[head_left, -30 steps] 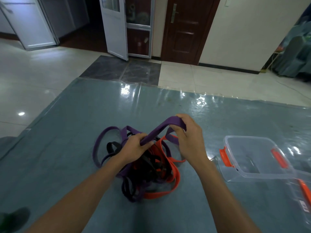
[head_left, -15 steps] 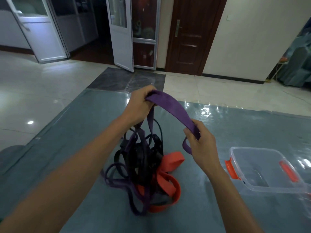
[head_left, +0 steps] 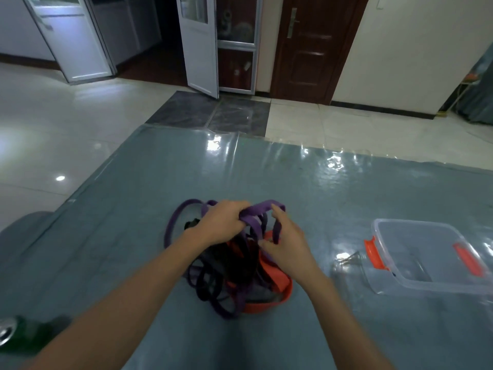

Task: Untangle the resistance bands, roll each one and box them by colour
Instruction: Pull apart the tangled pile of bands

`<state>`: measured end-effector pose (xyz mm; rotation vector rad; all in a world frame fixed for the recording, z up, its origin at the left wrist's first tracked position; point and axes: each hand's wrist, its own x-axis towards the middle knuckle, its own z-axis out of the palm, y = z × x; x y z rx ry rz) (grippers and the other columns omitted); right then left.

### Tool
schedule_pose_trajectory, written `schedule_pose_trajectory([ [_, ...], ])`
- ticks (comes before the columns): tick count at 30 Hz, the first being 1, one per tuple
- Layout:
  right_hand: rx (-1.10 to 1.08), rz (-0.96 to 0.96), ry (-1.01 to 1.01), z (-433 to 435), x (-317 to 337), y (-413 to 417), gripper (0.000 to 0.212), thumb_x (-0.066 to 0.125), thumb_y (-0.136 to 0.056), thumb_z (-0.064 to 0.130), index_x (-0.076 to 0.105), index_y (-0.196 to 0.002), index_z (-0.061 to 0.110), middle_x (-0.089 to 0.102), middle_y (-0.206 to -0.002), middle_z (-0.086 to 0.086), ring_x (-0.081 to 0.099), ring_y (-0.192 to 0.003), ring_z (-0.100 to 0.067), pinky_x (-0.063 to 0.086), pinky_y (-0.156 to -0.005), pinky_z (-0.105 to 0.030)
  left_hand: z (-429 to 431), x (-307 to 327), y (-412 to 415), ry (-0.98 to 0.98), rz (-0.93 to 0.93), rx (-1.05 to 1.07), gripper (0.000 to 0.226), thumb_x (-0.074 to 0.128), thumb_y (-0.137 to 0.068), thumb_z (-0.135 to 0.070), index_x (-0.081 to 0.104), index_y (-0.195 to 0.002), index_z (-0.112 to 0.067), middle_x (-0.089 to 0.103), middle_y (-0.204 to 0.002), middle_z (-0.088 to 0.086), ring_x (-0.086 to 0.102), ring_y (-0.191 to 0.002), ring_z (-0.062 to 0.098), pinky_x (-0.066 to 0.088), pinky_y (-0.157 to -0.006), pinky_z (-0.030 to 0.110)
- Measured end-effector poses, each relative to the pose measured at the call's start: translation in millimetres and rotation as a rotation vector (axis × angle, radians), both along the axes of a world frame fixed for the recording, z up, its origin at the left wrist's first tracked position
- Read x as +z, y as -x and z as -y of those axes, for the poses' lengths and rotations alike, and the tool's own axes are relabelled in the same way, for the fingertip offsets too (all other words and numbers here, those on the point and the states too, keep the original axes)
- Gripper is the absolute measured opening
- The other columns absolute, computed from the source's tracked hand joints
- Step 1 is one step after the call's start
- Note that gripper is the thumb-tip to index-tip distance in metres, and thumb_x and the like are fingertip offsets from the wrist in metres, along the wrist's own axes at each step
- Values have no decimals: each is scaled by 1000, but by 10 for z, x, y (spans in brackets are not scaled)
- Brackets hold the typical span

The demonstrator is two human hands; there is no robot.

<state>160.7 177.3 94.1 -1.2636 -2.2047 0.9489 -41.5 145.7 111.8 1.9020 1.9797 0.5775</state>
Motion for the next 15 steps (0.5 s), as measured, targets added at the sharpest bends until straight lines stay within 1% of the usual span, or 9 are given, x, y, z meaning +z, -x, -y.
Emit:
schedule_pose_trajectory([
  [1,11,39,-56,20,-48,50,94,82,-76,23,32,-155,20,48,-150,-7,46,-135,-24,34,-108,-25,27,-34,-48,0,-27,-35,10,66,-86,-29,61,-94,-25,72,-93,2,66,-89,26,52,-72,42],
  [3,24,113,-178,33,-124,100,92,79,-79,24,29,-156,19,32,-161,-6,31,-147,-24,26,-118,-35,78,-85,-123,-15,-49,-126,14,64,-85,-22,60,-98,-24,68,-90,-3,64,-85,23,45,-63,38],
  [4,45,132,-216,30,-146,104,86,76,-80,22,34,-155,18,35,-160,-6,31,-147,-25,27,-119,-40,96,-111,-143,-29,-71,-161,14,63,-85,-21,59,-97,-24,66,-88,-6,61,-82,20,38,-61,35],
  [5,75,148,-238,29,-166,98,76,74,-80,21,43,-149,16,45,-152,-6,37,-143,-27,31,-117,-42,117,-133,-163,-45,-103,-183,12,63,-85,-21,57,-95,-26,65,-88,-7,57,-78,16,34,-60,33],
  [7,111,210,-258,36,-179,62,46,69,-77,19,60,-121,14,64,-121,-5,55,-121,-29,38,-103,-41,153,-185,-200,-62,-141,-210,18,62,-87,-26,45,-87,-34,64,-87,-6,53,-74,15,38,-61,35],
  [9,95,291,-289,50,-165,12,22,66,-77,20,61,-97,15,66,-95,-2,60,-98,-28,38,-90,-39,203,-295,-240,-71,-112,-224,25,61,-89,-31,36,-84,-36,61,-84,-7,59,-75,19,45,-63,39],
  [11,53,294,-327,56,-140,-61,15,65,-78,18,63,-93,17,68,-86,0,62,-90,-27,36,-86,-39,276,-423,-262,-112,4,-208,25,62,-91,-35,38,-83,-36,56,-80,-12,58,-74,14,47,-65,39],
  [13,-4,241,-324,58,-58,-137,21,59,-75,16,66,-94,20,68,-86,1,62,-89,-25,33,-84,-39,324,-578,-236,-131,177,-148,22,67,-91,-36,47,-82,-32,56,-77,-13,56,-71,8,49,-66,39],
  [15,-42,176,-302,57,58,-188,27,54,-72,13,67,-96,19,68,-85,1,62,-89,-26,34,-85,-41,333,-725,-188,-127,290,-68,20,71,-91,-39,58,-83,-25,62,-79,-10,60,-74,8,52,-70,40],
])
